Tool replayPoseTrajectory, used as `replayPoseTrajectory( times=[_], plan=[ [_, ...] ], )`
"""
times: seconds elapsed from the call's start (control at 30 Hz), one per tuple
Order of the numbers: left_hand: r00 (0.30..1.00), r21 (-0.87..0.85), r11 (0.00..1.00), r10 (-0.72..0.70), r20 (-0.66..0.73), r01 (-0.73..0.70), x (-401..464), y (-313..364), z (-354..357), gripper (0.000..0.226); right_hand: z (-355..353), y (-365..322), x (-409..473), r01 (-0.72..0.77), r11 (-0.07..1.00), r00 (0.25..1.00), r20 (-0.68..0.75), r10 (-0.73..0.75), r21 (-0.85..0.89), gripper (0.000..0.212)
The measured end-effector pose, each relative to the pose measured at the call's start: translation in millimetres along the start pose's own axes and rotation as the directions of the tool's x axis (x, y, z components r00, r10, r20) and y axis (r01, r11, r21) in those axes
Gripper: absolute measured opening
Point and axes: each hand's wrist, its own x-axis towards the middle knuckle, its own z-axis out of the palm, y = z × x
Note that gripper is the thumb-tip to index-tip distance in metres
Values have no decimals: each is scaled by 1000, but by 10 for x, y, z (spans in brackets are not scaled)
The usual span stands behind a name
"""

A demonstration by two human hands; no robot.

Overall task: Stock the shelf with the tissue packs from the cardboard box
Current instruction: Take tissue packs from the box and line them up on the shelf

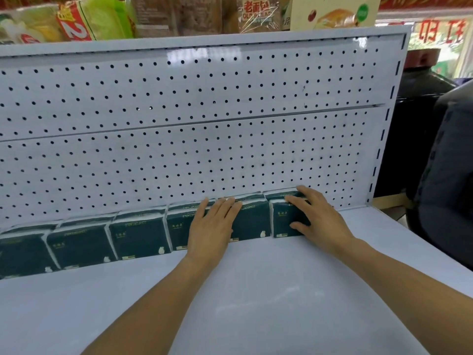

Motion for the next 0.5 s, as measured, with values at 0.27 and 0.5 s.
replayPoseTrajectory(
  times=[0.27,0.5],
  plan=[
    [999,-14,1000,-10,-48,9,36,-3,36,71,81,-46,106,2,1000,1000,11,-2,-25,62],
    [973,-103,989,-87,212,111,106,63,-374,77,-152,-311,122,-58,978,990,111,81,-202,71]
  ],
)
